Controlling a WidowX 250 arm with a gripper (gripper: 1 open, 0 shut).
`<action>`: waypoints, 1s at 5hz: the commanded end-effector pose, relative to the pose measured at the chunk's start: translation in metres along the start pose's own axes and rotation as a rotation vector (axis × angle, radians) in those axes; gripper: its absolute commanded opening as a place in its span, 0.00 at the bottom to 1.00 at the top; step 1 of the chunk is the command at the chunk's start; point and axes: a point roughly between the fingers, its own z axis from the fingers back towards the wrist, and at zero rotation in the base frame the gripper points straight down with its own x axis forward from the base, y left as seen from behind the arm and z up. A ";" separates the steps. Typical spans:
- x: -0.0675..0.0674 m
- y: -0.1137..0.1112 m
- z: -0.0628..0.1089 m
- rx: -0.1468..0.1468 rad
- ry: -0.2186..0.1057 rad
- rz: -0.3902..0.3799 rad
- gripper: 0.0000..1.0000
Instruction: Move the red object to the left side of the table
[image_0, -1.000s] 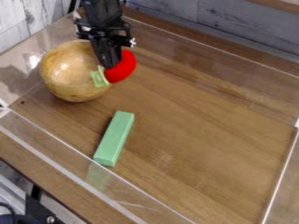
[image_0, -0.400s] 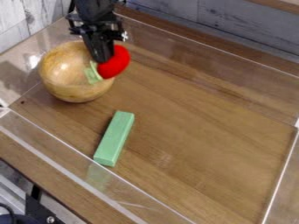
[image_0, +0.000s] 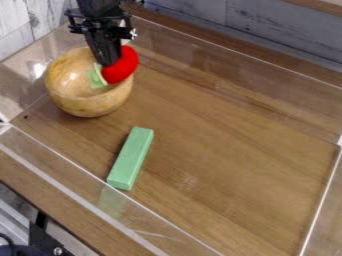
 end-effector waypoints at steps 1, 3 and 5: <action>0.011 0.009 0.034 0.017 -0.087 0.029 0.00; 0.020 0.042 0.053 -0.009 -0.114 0.152 0.00; 0.021 0.074 0.041 0.000 -0.111 0.240 0.00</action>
